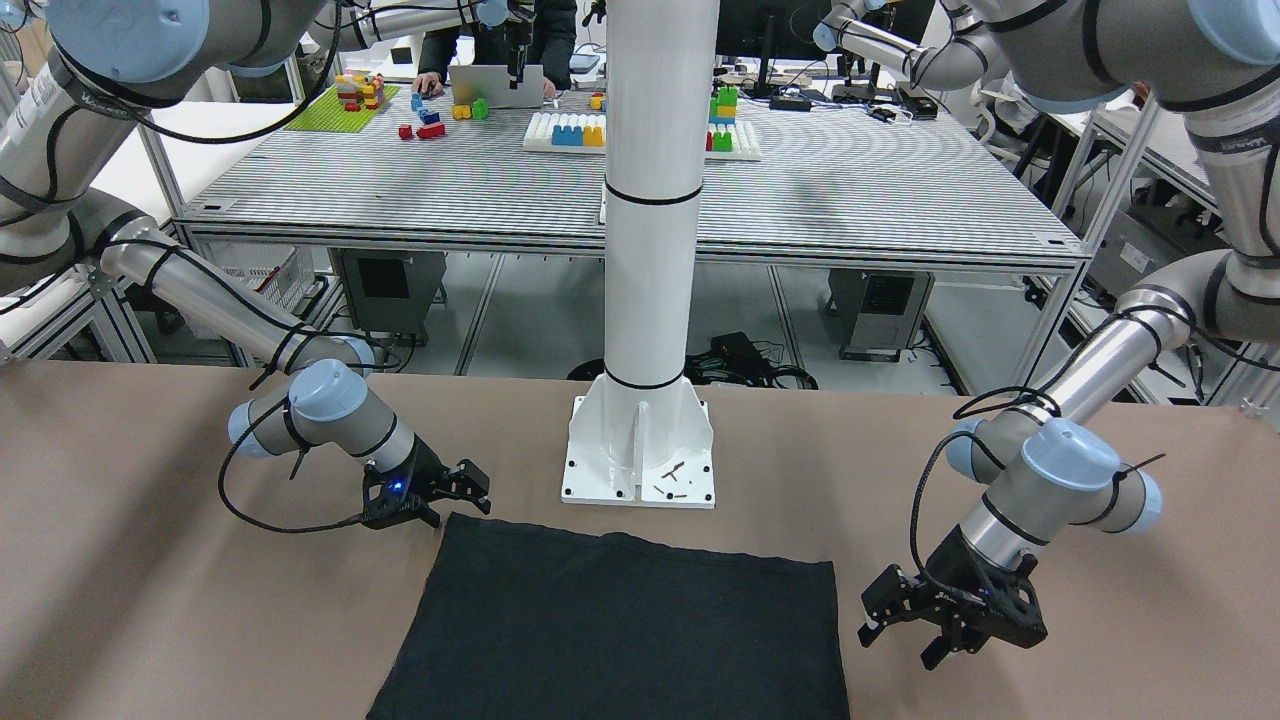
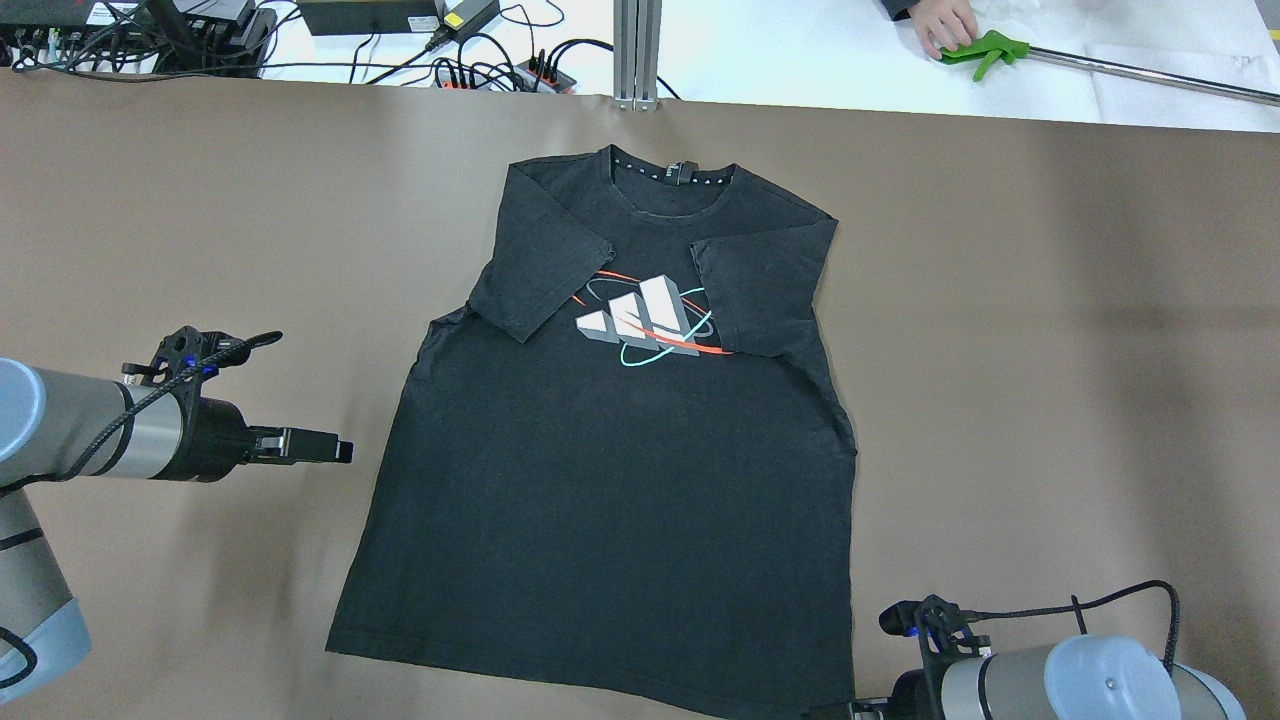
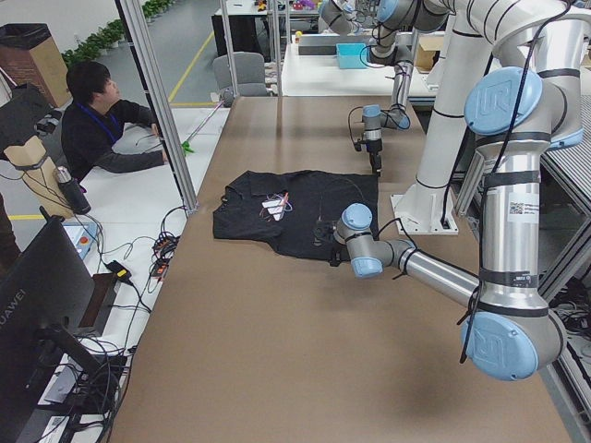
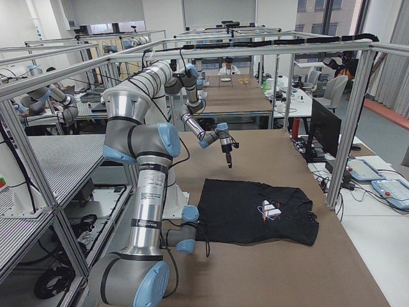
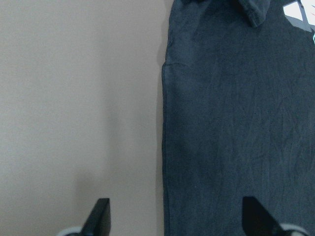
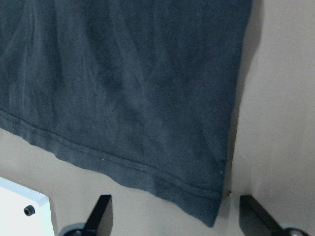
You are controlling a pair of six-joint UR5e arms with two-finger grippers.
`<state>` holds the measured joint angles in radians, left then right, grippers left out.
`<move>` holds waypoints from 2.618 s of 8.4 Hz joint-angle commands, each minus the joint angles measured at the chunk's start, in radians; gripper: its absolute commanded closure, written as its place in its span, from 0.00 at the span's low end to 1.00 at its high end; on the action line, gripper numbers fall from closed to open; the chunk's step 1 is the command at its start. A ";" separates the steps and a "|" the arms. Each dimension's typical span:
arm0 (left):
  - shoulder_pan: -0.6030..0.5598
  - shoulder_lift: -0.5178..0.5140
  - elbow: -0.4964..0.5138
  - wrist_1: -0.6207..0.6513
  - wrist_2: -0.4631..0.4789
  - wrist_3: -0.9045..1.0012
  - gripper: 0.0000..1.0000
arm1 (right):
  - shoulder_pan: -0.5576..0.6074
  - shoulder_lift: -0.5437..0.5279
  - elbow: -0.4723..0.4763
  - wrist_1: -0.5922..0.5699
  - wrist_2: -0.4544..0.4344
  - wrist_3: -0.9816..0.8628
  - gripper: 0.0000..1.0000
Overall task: Fold clothes
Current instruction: 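Lower both grippers and pinch the hem corners nearest the robot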
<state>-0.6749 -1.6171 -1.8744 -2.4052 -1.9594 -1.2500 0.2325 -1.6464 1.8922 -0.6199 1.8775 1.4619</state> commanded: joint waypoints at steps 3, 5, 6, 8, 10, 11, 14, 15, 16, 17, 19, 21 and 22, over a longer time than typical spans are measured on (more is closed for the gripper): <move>0.000 -0.006 0.003 0.003 0.013 0.006 0.06 | 0.005 0.008 -0.005 0.000 -0.011 0.000 1.00; 0.001 -0.012 0.007 0.003 0.013 0.006 0.06 | 0.005 0.008 -0.004 0.000 -0.011 0.000 1.00; 0.001 -0.015 0.012 0.003 0.013 0.006 0.06 | 0.008 0.014 -0.001 0.000 -0.011 0.000 1.00; 0.001 -0.014 0.011 0.001 0.010 0.008 0.06 | 0.013 0.017 0.001 0.002 -0.009 0.000 1.00; 0.004 0.015 -0.043 -0.017 0.010 -0.023 0.06 | 0.025 0.020 0.024 0.002 -0.006 0.000 1.00; 0.032 0.063 -0.078 -0.018 0.011 -0.040 0.06 | 0.027 0.020 0.030 0.002 -0.006 0.000 1.00; 0.153 0.123 -0.098 -0.087 0.104 -0.136 0.06 | 0.060 0.026 0.042 0.002 0.008 -0.002 1.00; 0.220 0.123 -0.094 -0.100 0.169 -0.167 0.06 | 0.065 0.026 0.042 0.002 0.008 -0.003 1.00; 0.266 0.123 -0.094 -0.107 0.213 -0.190 0.06 | 0.073 0.026 0.042 0.003 0.008 -0.003 1.00; 0.302 0.123 -0.097 -0.120 0.273 -0.219 0.06 | 0.076 0.026 0.042 0.003 0.009 -0.005 1.00; 0.360 0.131 -0.092 -0.118 0.330 -0.233 0.06 | 0.077 0.028 0.042 0.003 0.009 -0.005 1.00; 0.389 0.143 -0.089 -0.115 0.368 -0.239 0.06 | 0.076 0.037 0.041 0.002 0.008 -0.003 1.00; 0.412 0.143 -0.074 -0.115 0.381 -0.241 0.06 | 0.077 0.042 0.041 0.002 0.009 -0.003 1.00</move>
<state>-0.2998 -1.4792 -1.9641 -2.5214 -1.6129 -1.4856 0.3085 -1.6131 1.9339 -0.6173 1.8862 1.4584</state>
